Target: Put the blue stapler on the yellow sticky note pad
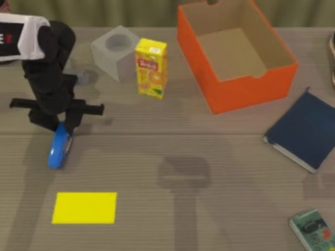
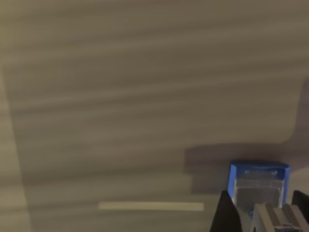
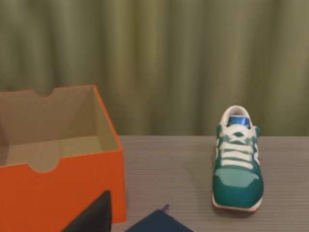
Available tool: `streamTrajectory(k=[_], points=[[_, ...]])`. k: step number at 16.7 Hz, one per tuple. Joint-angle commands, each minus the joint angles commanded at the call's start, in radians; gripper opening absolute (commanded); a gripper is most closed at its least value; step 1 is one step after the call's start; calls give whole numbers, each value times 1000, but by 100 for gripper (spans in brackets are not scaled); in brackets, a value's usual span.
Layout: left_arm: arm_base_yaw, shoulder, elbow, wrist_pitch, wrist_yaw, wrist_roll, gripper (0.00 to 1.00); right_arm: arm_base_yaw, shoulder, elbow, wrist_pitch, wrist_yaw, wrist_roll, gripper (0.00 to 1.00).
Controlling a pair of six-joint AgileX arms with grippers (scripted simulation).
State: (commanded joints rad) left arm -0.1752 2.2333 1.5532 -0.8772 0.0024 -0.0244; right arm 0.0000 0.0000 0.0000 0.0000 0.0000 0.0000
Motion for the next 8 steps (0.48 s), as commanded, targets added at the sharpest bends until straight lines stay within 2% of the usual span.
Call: streamTrajectory(k=[3,8], points=[[5,-21,56,-72,0,-2,0,0,0,0,0,0,0,100],[16,-89,193,-297,-1,-4,0,0,0,0,0,0,0,100]])
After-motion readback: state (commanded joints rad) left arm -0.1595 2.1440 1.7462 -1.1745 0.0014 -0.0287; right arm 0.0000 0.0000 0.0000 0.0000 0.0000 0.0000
